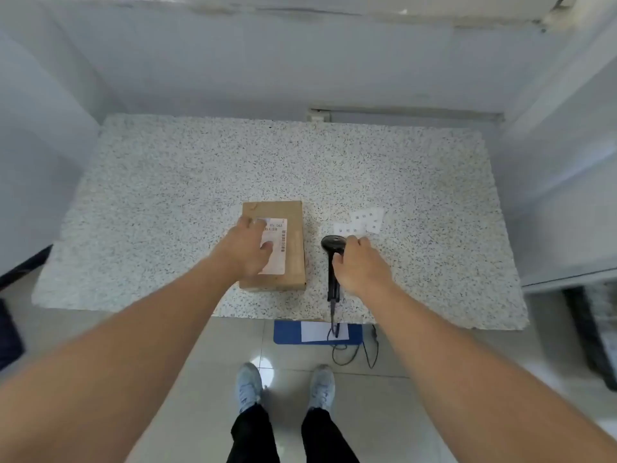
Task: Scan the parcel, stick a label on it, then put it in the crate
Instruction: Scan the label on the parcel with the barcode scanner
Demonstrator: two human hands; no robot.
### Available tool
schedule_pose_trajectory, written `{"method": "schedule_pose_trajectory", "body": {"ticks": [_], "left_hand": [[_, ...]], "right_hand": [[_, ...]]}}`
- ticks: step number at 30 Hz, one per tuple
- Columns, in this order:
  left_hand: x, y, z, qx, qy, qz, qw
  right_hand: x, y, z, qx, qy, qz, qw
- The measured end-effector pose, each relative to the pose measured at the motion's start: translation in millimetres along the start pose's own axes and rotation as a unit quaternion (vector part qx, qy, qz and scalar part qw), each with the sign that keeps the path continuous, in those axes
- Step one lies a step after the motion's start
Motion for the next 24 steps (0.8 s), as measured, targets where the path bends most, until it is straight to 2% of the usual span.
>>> {"method": "schedule_pose_trajectory", "body": {"ticks": [6,13,17,20,24], "left_hand": [[-36.3,-21.1,-14.1,-0.009,0.02,-0.002,1.0],[-71.8,-47.4,-12.6,-0.025,0.065,0.145,0.987],[-78.9,-58.9,-9.5,-0.037,0.073,0.273,0.959],[-82.2,-70.9,-3.2,-0.071,0.095,0.374,0.92],[-77.8,-82.5,5.3,-0.105,0.105,0.437,0.887]], "right_hand": [[0.7,-38.7,-14.2,-0.011,-0.021,0.012,1.0],[10.5,-70.0,-19.0,0.022,-0.13,-0.106,0.986],[15.2,-92.7,-21.0,0.01,-0.175,-0.183,0.967],[15.3,-104.3,-22.8,0.002,-0.192,-0.223,0.956],[20.7,-109.1,-24.5,-0.002,-0.215,-0.243,0.946]]}}
Point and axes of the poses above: each hand's wrist, its own z-axis away from the middle knuckle, its own y-axis out of the back of the hand, x = y × z, the point moved 7 cm from there along -z, towards the middle knuckle, and after that the axes turned 8 degrees about x, right-handed, at the moved point
